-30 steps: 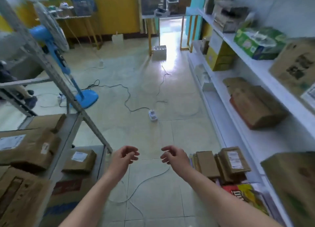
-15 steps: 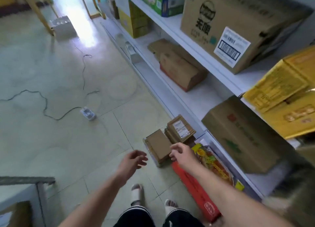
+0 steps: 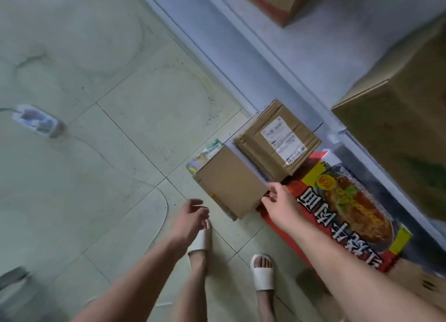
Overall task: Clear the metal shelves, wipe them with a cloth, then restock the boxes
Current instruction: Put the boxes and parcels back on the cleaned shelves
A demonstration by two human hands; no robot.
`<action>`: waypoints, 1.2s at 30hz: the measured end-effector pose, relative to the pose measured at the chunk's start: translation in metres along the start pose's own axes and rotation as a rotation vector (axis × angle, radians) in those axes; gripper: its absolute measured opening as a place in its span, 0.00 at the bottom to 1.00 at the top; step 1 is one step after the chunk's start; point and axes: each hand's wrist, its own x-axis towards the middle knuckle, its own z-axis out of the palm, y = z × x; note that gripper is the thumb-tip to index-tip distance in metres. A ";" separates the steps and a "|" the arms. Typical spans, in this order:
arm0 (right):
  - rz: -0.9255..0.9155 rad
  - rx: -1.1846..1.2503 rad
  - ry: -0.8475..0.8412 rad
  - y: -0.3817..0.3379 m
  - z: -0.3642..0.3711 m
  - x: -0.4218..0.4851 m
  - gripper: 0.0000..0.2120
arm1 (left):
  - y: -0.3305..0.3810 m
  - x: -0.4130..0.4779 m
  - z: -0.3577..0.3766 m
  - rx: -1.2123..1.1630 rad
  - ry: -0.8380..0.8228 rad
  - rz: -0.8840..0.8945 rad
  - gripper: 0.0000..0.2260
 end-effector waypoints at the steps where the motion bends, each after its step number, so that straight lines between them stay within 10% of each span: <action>1: -0.004 -0.029 0.005 -0.005 0.004 0.016 0.22 | -0.003 0.014 0.007 0.029 -0.022 -0.004 0.14; 12: 0.025 -0.197 -0.047 -0.047 0.030 0.028 0.28 | 0.001 0.035 0.043 -0.133 -0.095 -0.073 0.13; 25: -0.671 0.165 0.028 -0.267 -0.102 -0.278 0.27 | 0.161 -0.313 -0.127 -0.432 0.339 0.637 0.25; 36: -1.186 0.255 -0.427 -0.301 -0.099 -0.499 0.19 | 0.031 -0.564 -0.180 -0.753 0.781 0.910 0.23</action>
